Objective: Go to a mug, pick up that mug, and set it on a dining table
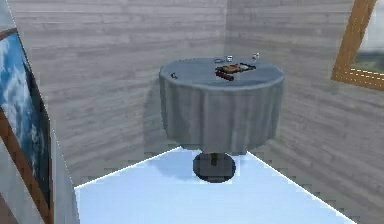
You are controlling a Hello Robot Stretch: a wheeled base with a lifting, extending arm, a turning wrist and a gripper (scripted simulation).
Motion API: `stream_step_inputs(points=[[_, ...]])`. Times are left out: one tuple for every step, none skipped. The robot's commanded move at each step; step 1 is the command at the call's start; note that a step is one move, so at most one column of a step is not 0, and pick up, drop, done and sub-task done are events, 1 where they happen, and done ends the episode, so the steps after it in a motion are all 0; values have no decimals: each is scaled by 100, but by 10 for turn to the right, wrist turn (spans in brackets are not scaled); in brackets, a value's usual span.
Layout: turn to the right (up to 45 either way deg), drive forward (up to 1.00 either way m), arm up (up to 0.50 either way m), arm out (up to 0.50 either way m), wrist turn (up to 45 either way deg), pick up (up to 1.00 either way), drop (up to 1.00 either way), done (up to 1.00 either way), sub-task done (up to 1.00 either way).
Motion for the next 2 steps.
stream_step_inputs(points=[[0,85,0,0,0,0,0,0,0],[450,0,0,0,0,0,0,0,0]])
